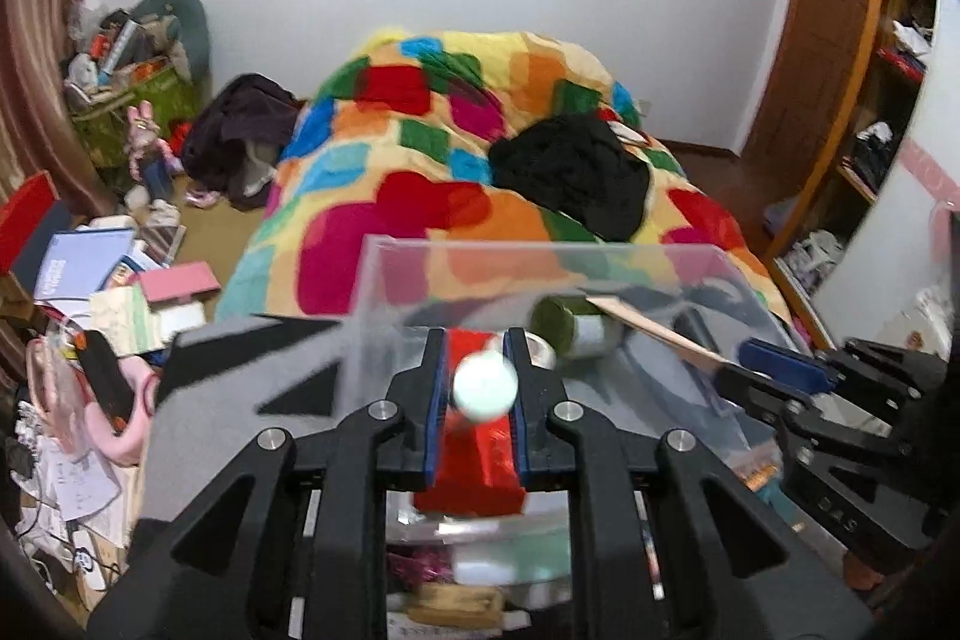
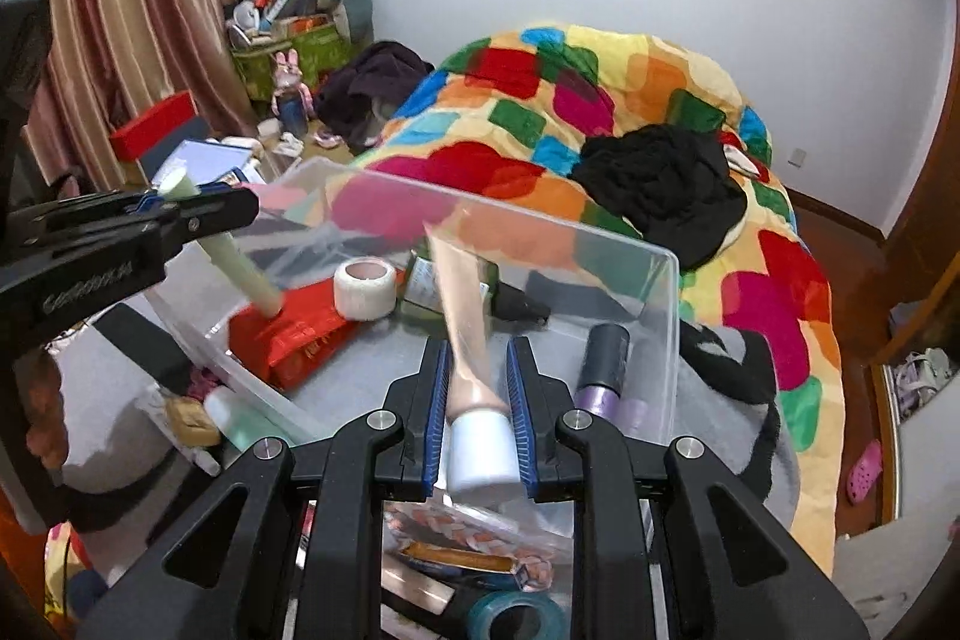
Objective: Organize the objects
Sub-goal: 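Place the pale green tube and beige tube into the clear box and release, then move both tools back toward the remaining items beside the box, then grasp the blue tape roll with the right tool and drop it into the clear box, then grasp the white toothpaste tube with the left tool while the right tool grasps the white pen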
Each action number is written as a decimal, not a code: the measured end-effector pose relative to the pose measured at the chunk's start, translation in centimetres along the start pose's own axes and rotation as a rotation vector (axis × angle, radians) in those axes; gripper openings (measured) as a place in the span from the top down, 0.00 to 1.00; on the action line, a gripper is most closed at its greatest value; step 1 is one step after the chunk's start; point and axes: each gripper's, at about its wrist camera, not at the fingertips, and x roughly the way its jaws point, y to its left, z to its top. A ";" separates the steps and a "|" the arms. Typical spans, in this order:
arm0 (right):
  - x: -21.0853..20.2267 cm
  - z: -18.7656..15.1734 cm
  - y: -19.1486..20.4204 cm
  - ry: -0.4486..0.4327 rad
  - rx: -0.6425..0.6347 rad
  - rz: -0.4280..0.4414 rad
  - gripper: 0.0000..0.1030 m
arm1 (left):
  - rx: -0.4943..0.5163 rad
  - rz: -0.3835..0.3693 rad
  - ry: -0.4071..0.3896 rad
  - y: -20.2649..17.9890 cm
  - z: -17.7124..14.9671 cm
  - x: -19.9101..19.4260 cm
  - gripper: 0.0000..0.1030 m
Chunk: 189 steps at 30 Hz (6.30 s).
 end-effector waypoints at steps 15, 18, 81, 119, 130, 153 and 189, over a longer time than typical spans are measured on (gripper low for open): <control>-2.7 -1.4 -0.9 -0.001 0.030 0.027 0.71 | 0.049 -0.067 -0.041 -1.1 -1.1 -4.1 0.61; -3.8 -2.0 -0.7 -0.015 0.021 0.016 0.66 | 0.049 -0.065 -0.041 -0.6 -1.9 -4.9 0.56; -5.6 -8.7 -2.3 0.036 0.184 0.079 0.65 | 0.063 -0.070 0.088 0.6 -10.1 -4.5 0.65; -2.6 -0.5 -0.8 -0.020 0.159 0.077 0.65 | 0.160 -0.041 0.124 0.1 -10.3 -2.2 0.60; 1.0 -0.4 -1.5 0.063 0.186 0.054 0.65 | 0.118 -0.093 -0.019 -0.1 -6.6 -5.8 0.60; -1.9 -0.5 0.1 0.004 0.113 0.065 0.50 | 0.003 -0.089 0.036 1.0 -2.7 -0.5 0.59; -3.3 -11.0 0.5 0.162 -0.062 0.091 0.68 | -0.022 0.104 0.150 3.0 -13.0 -3.2 0.50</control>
